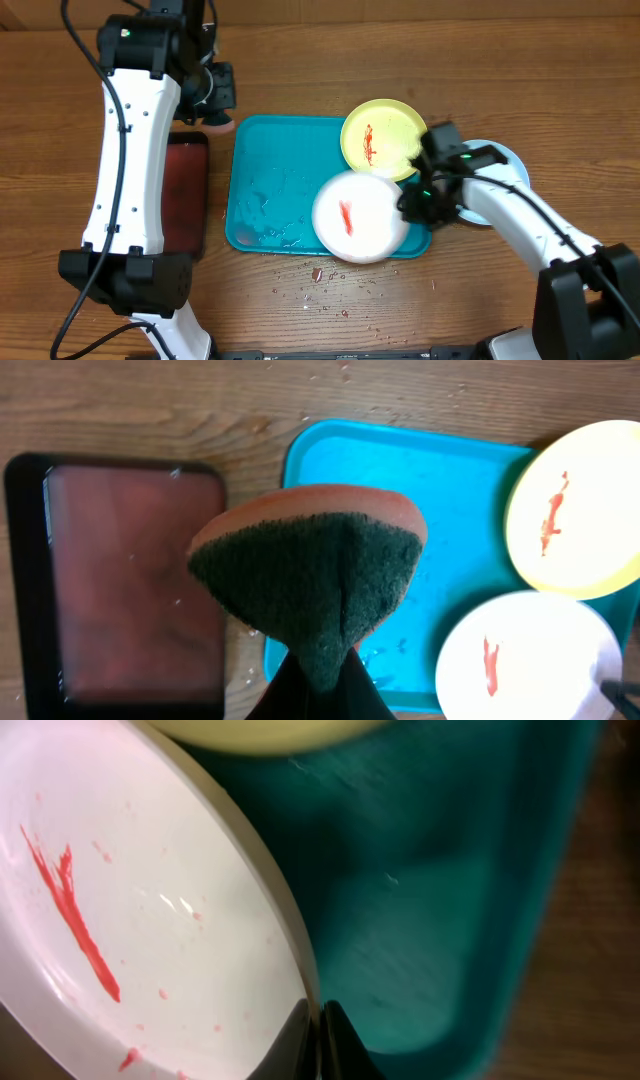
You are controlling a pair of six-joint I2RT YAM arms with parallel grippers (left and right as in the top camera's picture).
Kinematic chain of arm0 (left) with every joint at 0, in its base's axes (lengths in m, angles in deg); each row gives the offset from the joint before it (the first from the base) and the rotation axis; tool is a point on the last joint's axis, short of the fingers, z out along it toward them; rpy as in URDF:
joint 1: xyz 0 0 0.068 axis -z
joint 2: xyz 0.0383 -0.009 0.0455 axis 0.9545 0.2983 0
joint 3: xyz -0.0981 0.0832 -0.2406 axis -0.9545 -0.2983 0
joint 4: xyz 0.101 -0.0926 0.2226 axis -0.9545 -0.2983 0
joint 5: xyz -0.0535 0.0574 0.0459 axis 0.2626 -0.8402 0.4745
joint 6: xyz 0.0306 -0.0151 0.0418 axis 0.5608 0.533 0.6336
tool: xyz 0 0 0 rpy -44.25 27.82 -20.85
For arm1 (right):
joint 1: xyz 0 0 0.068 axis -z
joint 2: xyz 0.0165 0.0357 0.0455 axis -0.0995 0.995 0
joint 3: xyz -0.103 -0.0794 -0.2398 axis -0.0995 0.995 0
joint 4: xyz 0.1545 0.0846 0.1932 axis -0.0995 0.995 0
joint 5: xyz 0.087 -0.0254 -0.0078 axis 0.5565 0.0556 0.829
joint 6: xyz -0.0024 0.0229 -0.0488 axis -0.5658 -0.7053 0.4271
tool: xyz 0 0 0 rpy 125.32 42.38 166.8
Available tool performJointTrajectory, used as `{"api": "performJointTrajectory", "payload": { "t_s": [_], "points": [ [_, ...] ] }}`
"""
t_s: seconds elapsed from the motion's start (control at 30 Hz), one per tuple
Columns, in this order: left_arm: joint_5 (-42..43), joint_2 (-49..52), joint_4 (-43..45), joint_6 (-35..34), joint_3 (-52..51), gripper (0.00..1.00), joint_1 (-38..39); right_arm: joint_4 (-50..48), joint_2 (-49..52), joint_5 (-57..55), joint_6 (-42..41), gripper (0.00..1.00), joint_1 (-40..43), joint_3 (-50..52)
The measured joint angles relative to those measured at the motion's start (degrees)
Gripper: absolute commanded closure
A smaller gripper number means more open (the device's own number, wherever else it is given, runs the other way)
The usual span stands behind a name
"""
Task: Clean dirty plates on tray and stack at the side
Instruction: 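Drag the red-streaked white plate to the blue tray's center, then scrub the red-streaked white plate with the sponge in left gripper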
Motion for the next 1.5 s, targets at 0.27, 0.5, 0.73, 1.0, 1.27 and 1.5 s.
{"api": "performJointTrajectory", "payload": {
  "t_s": [0.27,0.5,0.73,1.0,1.27,1.5],
  "points": [
    [-0.4,0.0,0.5,1.1,-0.7,0.96,-1.4,-16.4,0.5,-4.7,-22.3,0.96,-13.6,-1.8],
    [-0.4,0.0,3.3,1.1,-7.1,0.96,-1.4,-18.6,9.6,-3.4,-30.1,0.96,-17.6,-2.4],
    [1.0,0.0,5.2,1.1,-12.9,0.96,-1.4,-20.5,11.9,-1.4,-31.7,0.71,-17.4,-2.3],
    [1.2,0.0,7.7,1.3,-17.0,0.96,0.2,-25.0,11.9,-0.7,-29.6,0.69,-13.7,-2.4],
    [2.7,0.0,16.4,3.5,-27.8,0.96,4.7,-26.2,13.5,0.4,-28.7,0.92,-12.8,-2.4],
    [3.7,0.0,25.3,4.7,-36.2,0.96,8.6,-26.1,13.6,0.8,-29.6,0.96,-12.9,-2.4]
  ]
}}
